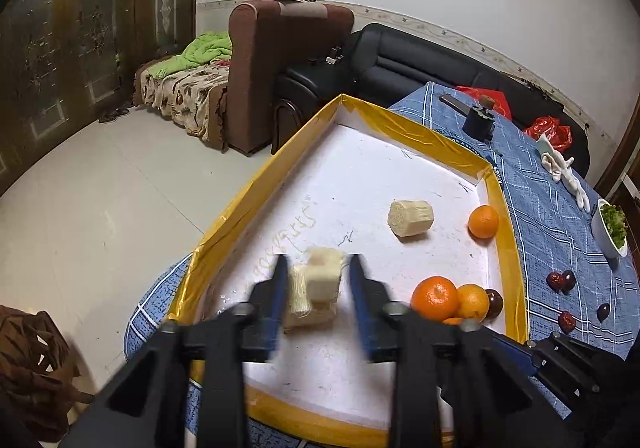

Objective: Organize fruits
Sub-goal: 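Carry both items over the yellow tray and open both tools, then grasp a dark plum with the right tool while the left tool grasps a red date, then lower the plum and red date into the tray and open both tools, then grasp a dark plum with the right tool while the left tool grasps a red date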

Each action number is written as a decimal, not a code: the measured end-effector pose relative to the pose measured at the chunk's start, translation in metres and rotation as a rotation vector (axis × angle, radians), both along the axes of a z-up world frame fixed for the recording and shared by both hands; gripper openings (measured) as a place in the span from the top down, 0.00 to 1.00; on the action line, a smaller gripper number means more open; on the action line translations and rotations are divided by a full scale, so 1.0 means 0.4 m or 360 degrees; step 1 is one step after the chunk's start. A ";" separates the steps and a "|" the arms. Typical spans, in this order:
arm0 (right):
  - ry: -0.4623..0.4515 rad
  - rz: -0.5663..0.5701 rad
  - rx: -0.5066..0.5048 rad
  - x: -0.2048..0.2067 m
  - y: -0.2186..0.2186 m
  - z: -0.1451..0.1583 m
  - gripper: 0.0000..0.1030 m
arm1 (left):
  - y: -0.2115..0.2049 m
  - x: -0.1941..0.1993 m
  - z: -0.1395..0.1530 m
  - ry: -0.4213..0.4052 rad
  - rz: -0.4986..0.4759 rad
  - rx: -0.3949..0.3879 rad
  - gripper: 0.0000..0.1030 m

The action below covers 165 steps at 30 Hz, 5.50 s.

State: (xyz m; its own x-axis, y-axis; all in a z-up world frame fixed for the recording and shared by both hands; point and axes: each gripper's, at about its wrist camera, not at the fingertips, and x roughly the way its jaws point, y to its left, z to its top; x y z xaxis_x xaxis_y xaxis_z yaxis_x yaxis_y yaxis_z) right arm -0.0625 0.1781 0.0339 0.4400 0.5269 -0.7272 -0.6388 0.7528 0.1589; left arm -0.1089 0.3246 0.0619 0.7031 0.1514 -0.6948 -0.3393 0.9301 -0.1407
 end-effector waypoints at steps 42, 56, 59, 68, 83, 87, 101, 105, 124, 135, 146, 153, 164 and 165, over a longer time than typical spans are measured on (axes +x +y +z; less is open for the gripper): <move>0.0006 -0.1107 0.0017 0.112 -0.827 0.041 0.47 | -0.472 0.047 0.056 0.0032 -0.0823 -0.0178 0.15; 0.0096 -0.1052 0.0019 0.172 -0.829 -0.052 0.47 | -0.666 0.165 -0.083 0.0227 -0.0984 0.0037 0.32; 0.0078 -0.1047 -0.0009 0.167 -0.823 -0.052 0.56 | -0.684 0.178 -0.104 0.0260 -0.0999 0.0062 0.49; 0.0053 -0.1054 -0.0022 0.161 -0.824 -0.051 0.70 | -0.678 0.162 -0.091 0.0209 -0.0956 0.0078 0.71; -0.0127 -0.0951 0.0032 0.095 -0.741 0.045 0.70 | -0.327 0.028 0.105 -0.0126 -0.0520 -0.0077 0.71; -0.0185 -0.0842 0.0052 0.075 -0.661 0.112 0.70 | -0.219 0.008 0.109 -0.0156 -0.0366 -0.0088 0.71; -0.0157 -0.0310 0.0082 0.048 -0.251 0.172 0.69 | -0.005 -0.003 0.031 -0.0069 -0.0072 -0.0130 0.71; -0.0122 -0.0193 0.0032 0.053 -0.140 0.133 0.69 | 0.012 0.006 -0.009 -0.0020 -0.0050 -0.0138 0.71; 0.0023 -0.0184 -0.0093 0.170 0.006 0.020 0.68 | -0.039 -0.004 0.001 -0.0029 -0.0065 0.0066 0.44; 0.0015 -0.0204 -0.0023 0.172 -0.015 0.053 0.67 | -0.051 -0.024 0.034 -0.0059 -0.0051 0.0096 0.33; -0.0110 -0.0274 0.0108 0.144 -0.125 0.165 0.54 | -0.021 -0.063 0.079 -0.0112 0.0022 0.0006 0.24; -0.0227 -0.0536 0.0037 0.162 -0.337 0.205 0.50 | -0.050 -0.063 0.091 -0.0155 -0.0017 -0.0050 0.24; 0.0044 -0.0808 -0.0103 0.259 -0.531 0.008 0.51 | -0.214 0.002 0.073 -0.0077 -0.0332 -0.0028 0.24; 0.0055 -0.0817 -0.0103 0.263 -0.537 -0.007 0.52 | -0.225 0.005 0.074 -0.0077 -0.0354 -0.0025 0.24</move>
